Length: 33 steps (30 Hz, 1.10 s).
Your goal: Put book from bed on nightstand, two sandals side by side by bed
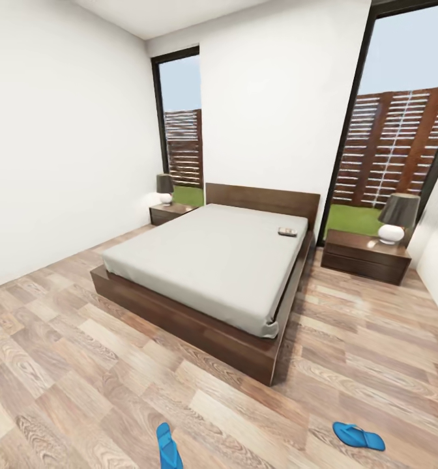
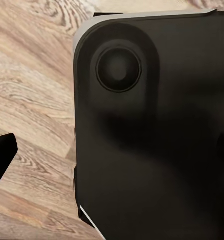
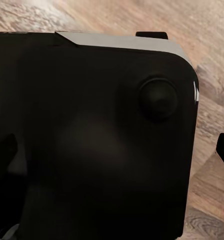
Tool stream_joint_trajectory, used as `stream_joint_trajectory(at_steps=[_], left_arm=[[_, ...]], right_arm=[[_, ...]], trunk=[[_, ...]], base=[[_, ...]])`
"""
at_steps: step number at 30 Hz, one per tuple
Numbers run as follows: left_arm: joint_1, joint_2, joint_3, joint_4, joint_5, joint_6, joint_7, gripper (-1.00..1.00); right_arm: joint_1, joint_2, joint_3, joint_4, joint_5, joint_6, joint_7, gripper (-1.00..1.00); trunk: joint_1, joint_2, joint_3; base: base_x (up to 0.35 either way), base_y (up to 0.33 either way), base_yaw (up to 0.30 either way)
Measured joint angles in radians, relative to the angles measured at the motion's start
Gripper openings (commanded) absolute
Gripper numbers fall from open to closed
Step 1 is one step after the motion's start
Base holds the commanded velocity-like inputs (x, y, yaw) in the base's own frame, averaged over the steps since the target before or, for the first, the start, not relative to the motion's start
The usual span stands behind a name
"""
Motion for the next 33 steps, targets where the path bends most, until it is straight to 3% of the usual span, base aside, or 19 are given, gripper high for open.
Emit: stream_joint_trajectory(at_steps=[18,33], left_arm=[[0.000,0.000,0.000,0.000,0.000,0.000,0.000,1.00],[0.000,0.000,0.001,0.000,0.000,0.000,0.000,1.00]], right_arm=[[0.000,0.001,0.001,-0.001,0.000,0.000,0.000,1.00],[0.000,0.000,0.001,-0.002,-0.001,0.000,0.000,1.00]], trunk=[[0.000,0.000,0.000],[0.000,0.000,0.000]], base=[[0.128,-0.186,0.233],[0.179,-0.190,0.066]])
